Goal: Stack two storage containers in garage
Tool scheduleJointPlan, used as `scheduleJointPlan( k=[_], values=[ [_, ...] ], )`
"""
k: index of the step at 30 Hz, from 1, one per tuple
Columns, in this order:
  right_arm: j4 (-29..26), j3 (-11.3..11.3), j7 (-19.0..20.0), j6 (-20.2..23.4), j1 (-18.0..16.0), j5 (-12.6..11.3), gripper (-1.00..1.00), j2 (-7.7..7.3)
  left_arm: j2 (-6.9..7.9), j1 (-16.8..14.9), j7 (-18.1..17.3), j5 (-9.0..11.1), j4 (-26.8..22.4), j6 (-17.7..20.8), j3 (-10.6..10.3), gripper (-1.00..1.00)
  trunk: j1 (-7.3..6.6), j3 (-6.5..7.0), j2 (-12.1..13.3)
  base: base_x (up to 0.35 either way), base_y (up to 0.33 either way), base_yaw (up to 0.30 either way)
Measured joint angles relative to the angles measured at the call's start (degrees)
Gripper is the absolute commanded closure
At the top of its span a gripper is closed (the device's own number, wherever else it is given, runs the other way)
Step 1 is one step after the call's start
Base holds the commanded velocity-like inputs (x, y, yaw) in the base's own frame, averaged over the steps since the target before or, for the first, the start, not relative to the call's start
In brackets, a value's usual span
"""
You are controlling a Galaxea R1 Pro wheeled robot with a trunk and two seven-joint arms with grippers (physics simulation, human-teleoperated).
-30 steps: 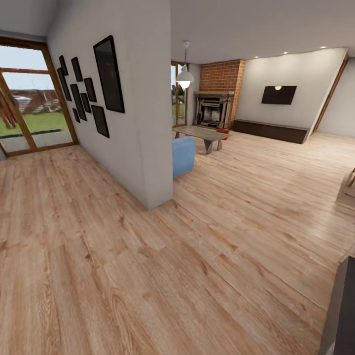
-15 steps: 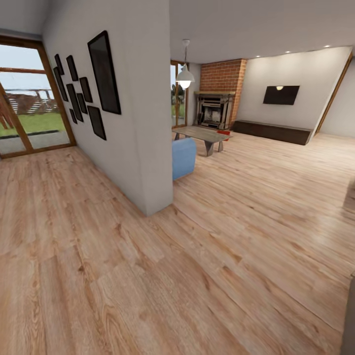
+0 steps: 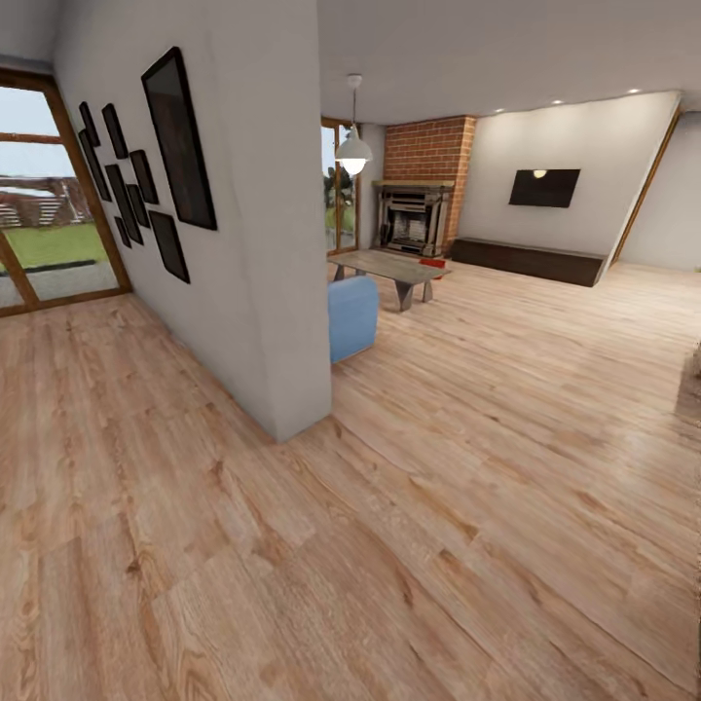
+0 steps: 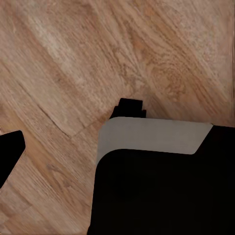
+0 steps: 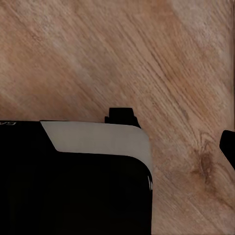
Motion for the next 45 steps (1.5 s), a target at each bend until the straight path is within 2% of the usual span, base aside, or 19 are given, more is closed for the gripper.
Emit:
scheduleJointPlan(
  k=[45],
  values=[
    [0.00, 0.00, 0.00, -0.01, 0.00, -0.12, -1.00, -0.08, -0.01, 0.00, 0.00, 0.00, 0.02, 0.00, 0.00, -1.00, 0.00, 0.00, 0.00, 0.323, 0.000, -0.247]
  ],
)
